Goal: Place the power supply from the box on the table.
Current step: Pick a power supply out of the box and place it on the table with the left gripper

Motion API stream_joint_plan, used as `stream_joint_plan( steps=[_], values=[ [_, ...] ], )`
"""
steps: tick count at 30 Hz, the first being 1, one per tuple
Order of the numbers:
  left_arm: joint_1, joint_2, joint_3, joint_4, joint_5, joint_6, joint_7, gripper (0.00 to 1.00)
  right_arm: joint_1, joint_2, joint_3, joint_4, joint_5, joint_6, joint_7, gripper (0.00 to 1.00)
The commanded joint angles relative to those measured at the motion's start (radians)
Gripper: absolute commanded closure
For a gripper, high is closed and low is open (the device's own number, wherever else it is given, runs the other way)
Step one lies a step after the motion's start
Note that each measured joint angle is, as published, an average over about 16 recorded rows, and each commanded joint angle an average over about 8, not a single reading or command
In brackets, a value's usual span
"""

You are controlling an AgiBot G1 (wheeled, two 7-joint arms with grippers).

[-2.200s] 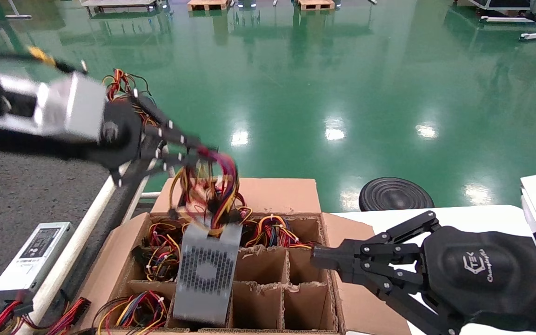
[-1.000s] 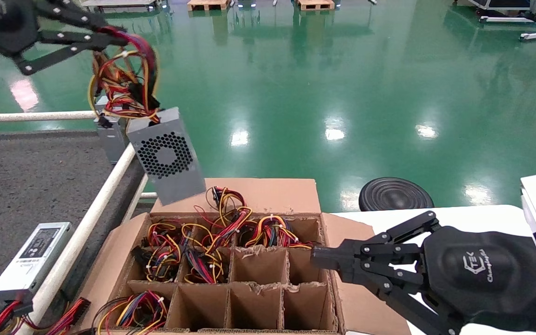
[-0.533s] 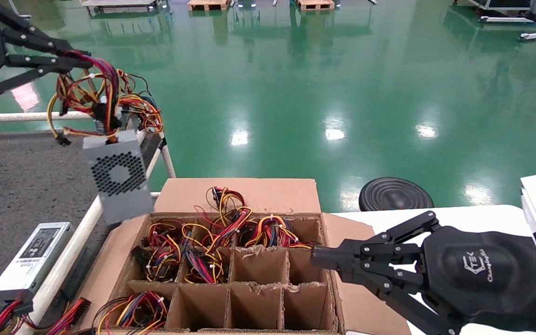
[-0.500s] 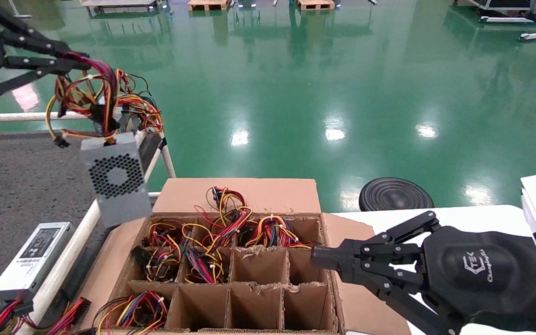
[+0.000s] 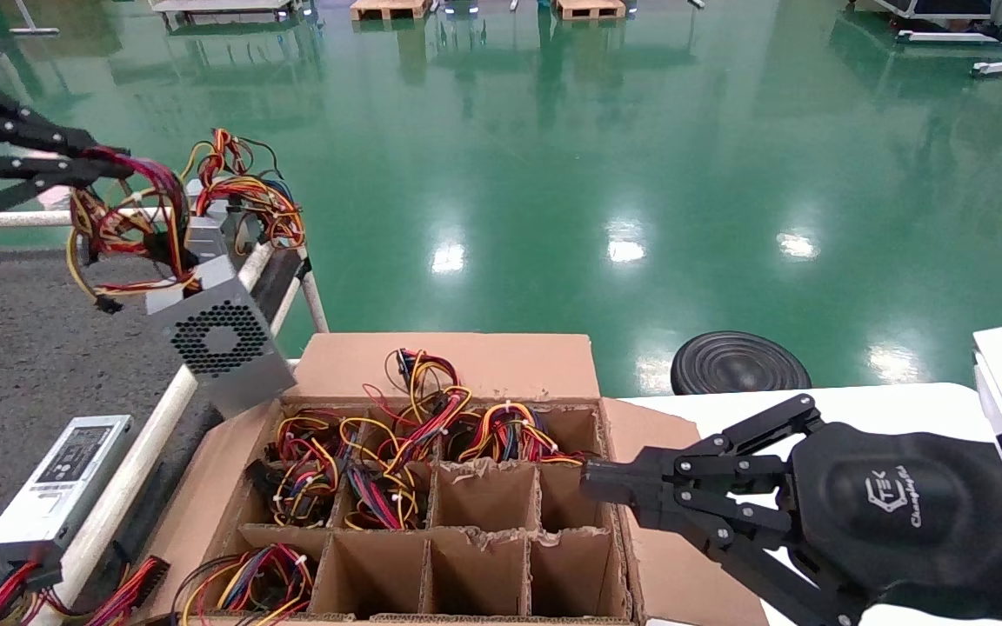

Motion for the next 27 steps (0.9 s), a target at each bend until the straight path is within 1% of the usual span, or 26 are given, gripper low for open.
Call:
stream_joint_plan(
  steps=[1,11,27],
  values=[
    [0.001,-0.004,0.004,0.013,0.004,0.000,0.003,1.00,0.000,0.000,0.000,0.000,0.000,0.000,0.000,1.00],
    [-0.026,-0.011,0.012,0.055,0.030,-0.016,0.030,1.00,0.000,0.000,0.000,0.000,0.000,0.000,0.000,1.00],
    [-0.087,-0.036,0.001,0.052,0.085,-0.057,0.062,1.00,0.000,0.000,0.000,0.000,0.000,0.000,0.000,1.00]
  ],
)
